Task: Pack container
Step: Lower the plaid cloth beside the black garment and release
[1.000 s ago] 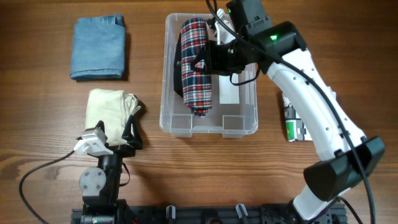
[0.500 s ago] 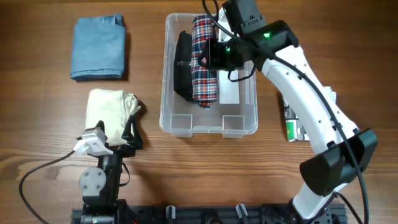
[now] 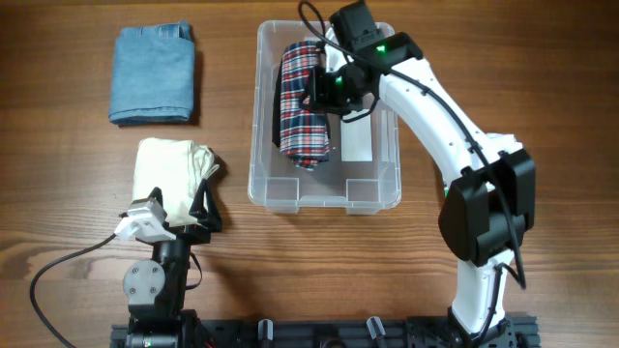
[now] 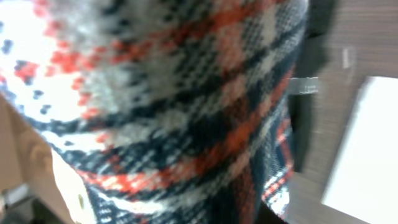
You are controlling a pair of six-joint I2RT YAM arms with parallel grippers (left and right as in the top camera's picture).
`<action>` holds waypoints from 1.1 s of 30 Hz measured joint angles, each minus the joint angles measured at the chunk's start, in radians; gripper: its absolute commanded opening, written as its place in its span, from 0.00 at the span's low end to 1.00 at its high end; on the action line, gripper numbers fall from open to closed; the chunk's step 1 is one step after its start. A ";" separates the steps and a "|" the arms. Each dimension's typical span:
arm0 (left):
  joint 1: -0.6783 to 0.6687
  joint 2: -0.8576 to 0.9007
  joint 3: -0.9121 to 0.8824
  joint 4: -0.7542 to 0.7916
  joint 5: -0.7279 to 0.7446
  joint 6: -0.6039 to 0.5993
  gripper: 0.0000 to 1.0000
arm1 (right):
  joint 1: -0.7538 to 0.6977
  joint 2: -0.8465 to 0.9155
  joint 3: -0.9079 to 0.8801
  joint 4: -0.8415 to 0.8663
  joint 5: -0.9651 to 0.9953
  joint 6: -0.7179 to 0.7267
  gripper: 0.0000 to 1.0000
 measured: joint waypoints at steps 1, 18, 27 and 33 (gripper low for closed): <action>0.000 0.000 0.000 0.000 0.000 0.000 1.00 | -0.006 0.000 0.000 -0.005 0.015 0.002 0.57; 0.000 0.000 0.000 0.000 0.000 0.000 1.00 | -0.110 0.000 0.139 -0.196 0.359 -0.013 0.80; 0.000 0.000 0.000 0.000 0.000 0.000 1.00 | -0.076 -0.023 0.275 -0.259 0.405 -0.029 0.67; 0.000 0.000 0.000 0.000 0.000 0.000 1.00 | 0.001 -0.023 0.265 -0.205 0.400 -0.049 0.16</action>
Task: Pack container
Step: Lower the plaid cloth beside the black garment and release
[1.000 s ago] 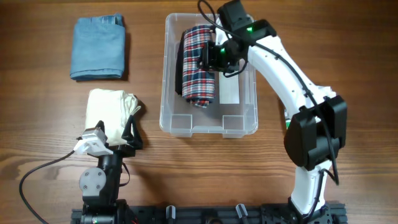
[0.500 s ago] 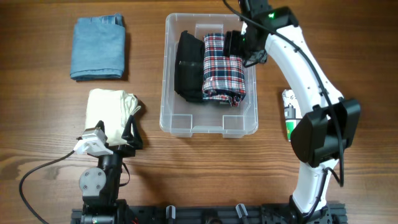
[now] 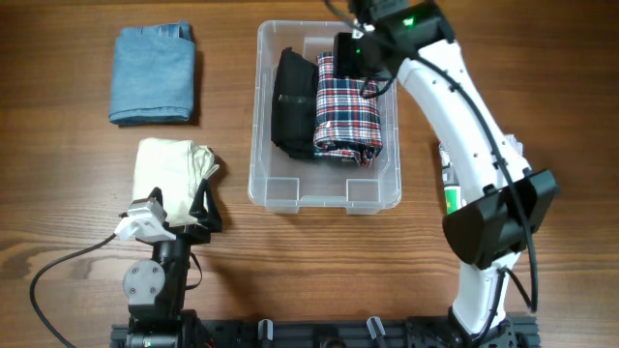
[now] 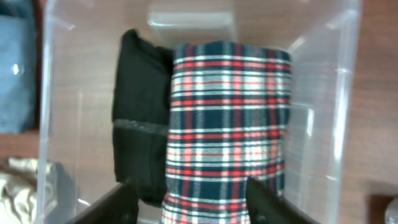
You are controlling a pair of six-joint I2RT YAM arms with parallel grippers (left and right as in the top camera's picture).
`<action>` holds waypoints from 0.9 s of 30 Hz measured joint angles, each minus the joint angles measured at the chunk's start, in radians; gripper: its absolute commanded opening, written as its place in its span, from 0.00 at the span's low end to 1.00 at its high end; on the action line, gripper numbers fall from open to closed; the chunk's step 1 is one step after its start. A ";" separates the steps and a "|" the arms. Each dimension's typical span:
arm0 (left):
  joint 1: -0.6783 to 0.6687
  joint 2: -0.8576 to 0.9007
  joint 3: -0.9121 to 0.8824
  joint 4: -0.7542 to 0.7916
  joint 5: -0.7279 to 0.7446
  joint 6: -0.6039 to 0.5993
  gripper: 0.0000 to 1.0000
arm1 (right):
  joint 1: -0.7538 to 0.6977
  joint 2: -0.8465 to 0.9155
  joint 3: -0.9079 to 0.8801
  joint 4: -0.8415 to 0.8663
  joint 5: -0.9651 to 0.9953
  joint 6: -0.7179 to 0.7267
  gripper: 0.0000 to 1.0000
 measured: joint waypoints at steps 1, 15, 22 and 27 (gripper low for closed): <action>0.000 0.000 0.000 0.000 0.000 0.000 1.00 | 0.006 0.002 -0.007 0.000 0.000 -0.002 0.13; 0.000 0.000 0.000 0.000 0.000 0.000 1.00 | 0.077 0.088 -0.289 0.142 -0.027 0.022 0.09; 0.000 0.000 0.000 0.000 0.000 0.000 1.00 | 0.079 0.088 -0.412 0.260 -0.039 0.033 0.07; 0.000 0.000 0.000 0.000 0.000 0.000 1.00 | 0.079 0.085 -0.372 0.230 -0.041 0.028 0.09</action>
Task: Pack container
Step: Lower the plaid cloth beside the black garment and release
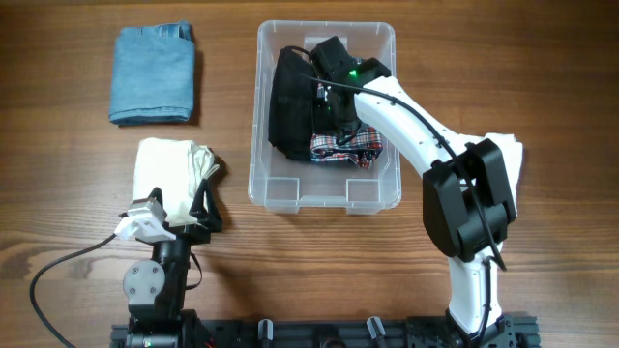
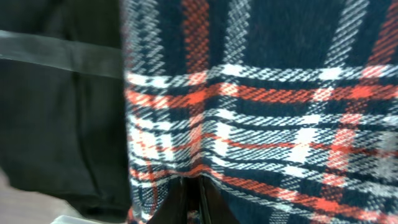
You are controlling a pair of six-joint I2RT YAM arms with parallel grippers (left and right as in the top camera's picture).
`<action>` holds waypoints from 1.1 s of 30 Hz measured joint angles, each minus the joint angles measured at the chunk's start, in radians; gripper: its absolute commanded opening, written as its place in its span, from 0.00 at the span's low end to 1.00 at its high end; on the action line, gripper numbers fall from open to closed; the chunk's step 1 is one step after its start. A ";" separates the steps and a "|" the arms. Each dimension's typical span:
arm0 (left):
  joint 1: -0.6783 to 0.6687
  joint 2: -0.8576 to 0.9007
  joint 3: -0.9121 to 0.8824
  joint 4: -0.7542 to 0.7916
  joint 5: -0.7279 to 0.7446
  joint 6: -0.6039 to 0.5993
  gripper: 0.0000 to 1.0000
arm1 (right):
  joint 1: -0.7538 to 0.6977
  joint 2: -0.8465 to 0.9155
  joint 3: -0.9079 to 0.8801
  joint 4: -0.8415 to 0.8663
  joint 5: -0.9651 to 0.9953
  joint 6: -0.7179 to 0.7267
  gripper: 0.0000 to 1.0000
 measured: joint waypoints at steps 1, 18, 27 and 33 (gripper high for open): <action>0.000 0.000 0.000 0.000 0.000 0.000 1.00 | 0.000 -0.001 0.021 -0.005 0.000 0.000 0.10; 0.000 0.000 0.000 0.000 0.000 0.000 1.00 | 0.000 -0.005 0.154 0.131 0.131 -0.003 0.14; 0.000 0.000 0.000 0.000 0.000 0.000 1.00 | 0.000 0.146 0.154 0.193 0.183 -0.003 0.16; 0.000 0.000 0.000 0.000 0.000 0.000 1.00 | 0.000 0.146 0.165 0.190 0.194 -0.031 0.21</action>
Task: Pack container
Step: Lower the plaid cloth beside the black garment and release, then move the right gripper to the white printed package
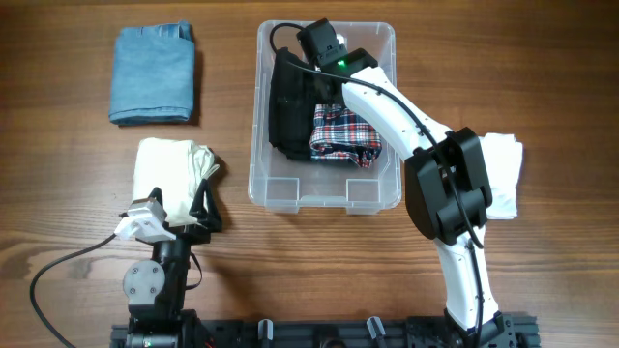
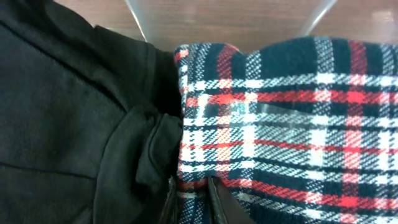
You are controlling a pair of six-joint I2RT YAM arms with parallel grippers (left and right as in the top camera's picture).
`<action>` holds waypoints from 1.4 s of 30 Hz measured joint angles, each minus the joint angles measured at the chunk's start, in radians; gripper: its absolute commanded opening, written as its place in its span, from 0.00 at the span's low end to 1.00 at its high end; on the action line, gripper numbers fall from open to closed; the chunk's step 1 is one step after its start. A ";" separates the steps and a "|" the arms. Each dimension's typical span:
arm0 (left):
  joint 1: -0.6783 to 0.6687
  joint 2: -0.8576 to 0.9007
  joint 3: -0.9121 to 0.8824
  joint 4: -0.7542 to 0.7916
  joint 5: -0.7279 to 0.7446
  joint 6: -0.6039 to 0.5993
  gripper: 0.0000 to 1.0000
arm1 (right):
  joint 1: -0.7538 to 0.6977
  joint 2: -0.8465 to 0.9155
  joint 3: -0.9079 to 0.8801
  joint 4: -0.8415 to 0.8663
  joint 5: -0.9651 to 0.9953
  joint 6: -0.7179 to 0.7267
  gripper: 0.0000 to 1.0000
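A clear plastic container stands mid-table. Inside, a black garment fills the left side and a folded plaid garment lies on the right. My right gripper reaches down into the far half of the container. In the right wrist view its fingertips pinch the plaid garment at its left edge, right beside the black garment. My left gripper rests at the front left next to a cream cloth, its fingers together.
A folded blue cloth lies at the far left of the table. A white cloth lies right of the container, partly under the right arm. The container's walls close in on the right gripper.
My right gripper has moved from the middle of the plaid garment to near its far left corner, along the seam with the black garment. The left arm is unmoved.
First my right gripper held the plaid garment over the container's left side. Then the plaid lay flat on the right beside the black garment, with the gripper open above. Then the gripper was down and shut on the plaid's middle, and now it pinches the plaid's far left edge.
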 measured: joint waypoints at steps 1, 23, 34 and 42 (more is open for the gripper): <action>0.000 0.000 0.000 0.000 0.000 0.000 1.00 | 0.000 -0.001 0.009 -0.005 0.001 -0.008 0.22; 0.000 0.000 0.000 0.000 0.000 0.000 1.00 | -0.282 -0.734 0.079 -0.612 0.106 0.092 0.64; 0.000 0.000 0.000 0.000 0.000 0.000 1.00 | -0.594 -0.932 -0.003 -0.867 0.111 0.448 1.00; 0.000 0.000 0.000 0.000 0.000 0.000 1.00 | -0.695 -1.023 -0.480 -0.705 0.027 0.651 1.00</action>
